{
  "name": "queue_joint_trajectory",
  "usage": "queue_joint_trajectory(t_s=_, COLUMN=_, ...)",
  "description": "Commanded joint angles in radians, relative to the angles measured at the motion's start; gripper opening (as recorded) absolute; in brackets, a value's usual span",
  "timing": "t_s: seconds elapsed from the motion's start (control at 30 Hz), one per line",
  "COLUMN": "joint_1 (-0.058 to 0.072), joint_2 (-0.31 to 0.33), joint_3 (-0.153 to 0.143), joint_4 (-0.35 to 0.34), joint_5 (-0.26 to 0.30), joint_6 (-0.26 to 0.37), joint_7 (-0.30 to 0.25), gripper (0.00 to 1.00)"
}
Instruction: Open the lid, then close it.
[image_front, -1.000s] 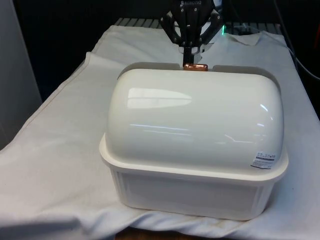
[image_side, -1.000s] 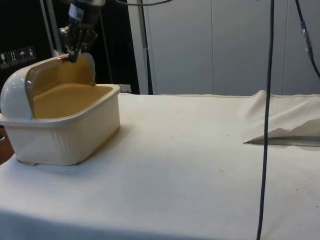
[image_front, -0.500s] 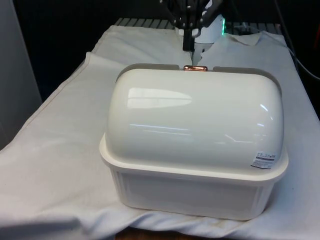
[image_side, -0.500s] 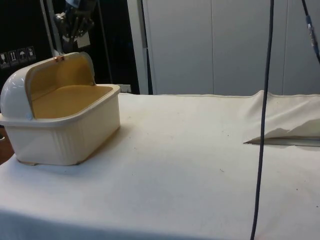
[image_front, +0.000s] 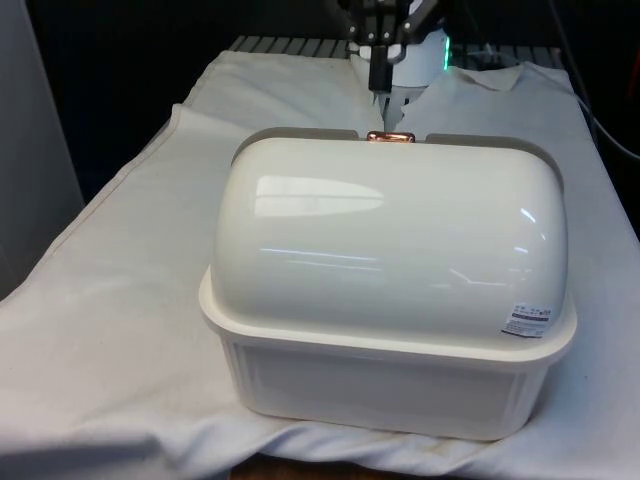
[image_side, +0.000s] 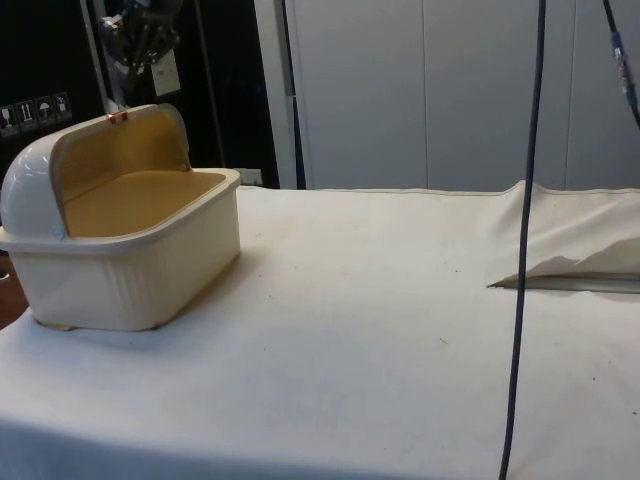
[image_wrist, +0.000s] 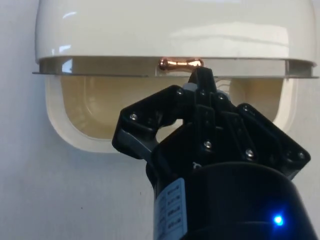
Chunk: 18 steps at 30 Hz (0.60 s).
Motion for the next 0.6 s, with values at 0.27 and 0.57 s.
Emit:
queue_joint_trajectory(t_s=0.27, joint_1=0.005, joint_2=0.075, joint_3=-0.002, joint_4=0.103, joint_5=-0.002, joint_6=0.003, joint_7=0.012, gripper=0.00)
queue_joint_trajectory(t_s=0.57, joint_1=0.011, joint_2=0.094, joint_3=-0.002, joint_4=0.123, joint_5=-0.003, joint_6=0.005, joint_7=0.013, gripper=0.00)
